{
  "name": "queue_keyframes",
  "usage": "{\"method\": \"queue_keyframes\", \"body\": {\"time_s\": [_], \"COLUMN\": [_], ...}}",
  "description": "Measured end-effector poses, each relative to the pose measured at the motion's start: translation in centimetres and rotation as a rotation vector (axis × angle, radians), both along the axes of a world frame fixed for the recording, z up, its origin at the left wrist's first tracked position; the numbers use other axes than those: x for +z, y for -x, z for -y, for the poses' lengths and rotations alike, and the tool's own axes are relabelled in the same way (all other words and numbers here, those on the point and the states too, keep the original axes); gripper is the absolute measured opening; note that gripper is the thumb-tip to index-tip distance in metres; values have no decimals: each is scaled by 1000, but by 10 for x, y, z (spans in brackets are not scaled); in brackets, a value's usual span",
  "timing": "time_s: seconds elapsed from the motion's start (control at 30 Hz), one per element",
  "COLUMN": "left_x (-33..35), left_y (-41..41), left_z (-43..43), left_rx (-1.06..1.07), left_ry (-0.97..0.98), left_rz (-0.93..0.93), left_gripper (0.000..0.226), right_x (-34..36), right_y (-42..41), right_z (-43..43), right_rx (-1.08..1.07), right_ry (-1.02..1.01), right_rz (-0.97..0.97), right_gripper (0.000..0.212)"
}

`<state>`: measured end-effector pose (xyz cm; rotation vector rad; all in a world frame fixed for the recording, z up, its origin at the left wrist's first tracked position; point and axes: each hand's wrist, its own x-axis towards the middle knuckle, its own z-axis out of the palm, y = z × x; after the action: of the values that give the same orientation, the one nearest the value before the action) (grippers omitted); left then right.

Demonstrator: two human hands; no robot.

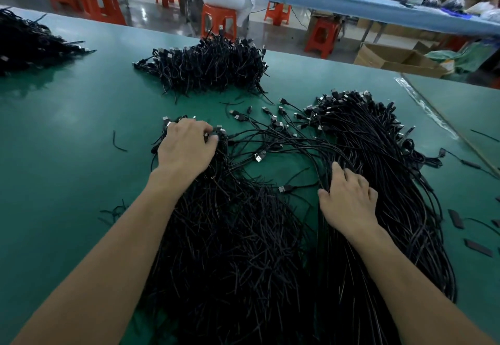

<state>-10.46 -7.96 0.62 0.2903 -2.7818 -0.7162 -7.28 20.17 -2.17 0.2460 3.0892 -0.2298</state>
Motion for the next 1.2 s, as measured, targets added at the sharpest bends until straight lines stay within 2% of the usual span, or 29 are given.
{"method": "queue_keyframes", "body": {"time_s": [0.17,0.27,0.37,0.4,0.5,0.53,0.57,0.63,0.7,0.73,0.77,0.8,0.83,0.9,1.0,1.03,1.13,1.2], "left_x": [4,4,6,7,6,6,8,11,11,11,11,9,7,7,15,17,23,26], "left_y": [-12,-20,-26,-28,-33,-34,-35,-33,-30,-28,-28,-28,-29,-29,-31,-33,-47,-57], "left_z": [-13,-23,-33,-34,-37,-37,-37,-38,-40,-41,-44,-47,-49,-52,-50,-47,-35,-29], "left_rx": [29,-14,-42,-21,39,30,-11,-194,-417,-497,-560,-594,-594,-519,-415,-370,-327,-445], "left_ry": [98,98,85,101,147,162,165,89,-38,-84,-135,-204,-299,-473,-755,-781,-696,-690], "left_rz": [-80,-196,-224,-222,-222,-249,-279,-268,-91,5,49,29,-28,-171,-268,-303,-421,-295], "left_gripper": [30,24,16,14,12,13,15,29,52,56,49,32,16,21,18,15,26,40], "right_x": [-1,-3,-3,-3,4,7,11,19,31,39,47,56,65,80,95,96,95,91], "right_y": [15,26,40,44,49,48,46,39,27,20,12,4,-4,-16,-25,-25,-18,-15], "right_z": [10,15,21,23,29,32,37,48,61,66,72,75,78,78,71,66,47,39], "right_rx": [-13,46,127,141,228,289,365,473,534,566,596,626,655,704,687,638,458,404], "right_ry": [-54,-34,-6,-18,-91,-89,-47,221,533,634,703,751,787,883,1023,1054,1079,1025], "right_rz": [6,-26,-6,-27,-145,-155,-137,-57,-133,-203,-243,-252,-246,-258,-346,-375,-468,-483], "right_gripper": [55,70,82,74,25,21,22,32,36,35,35,34,32,30,27,28,27,22]}}
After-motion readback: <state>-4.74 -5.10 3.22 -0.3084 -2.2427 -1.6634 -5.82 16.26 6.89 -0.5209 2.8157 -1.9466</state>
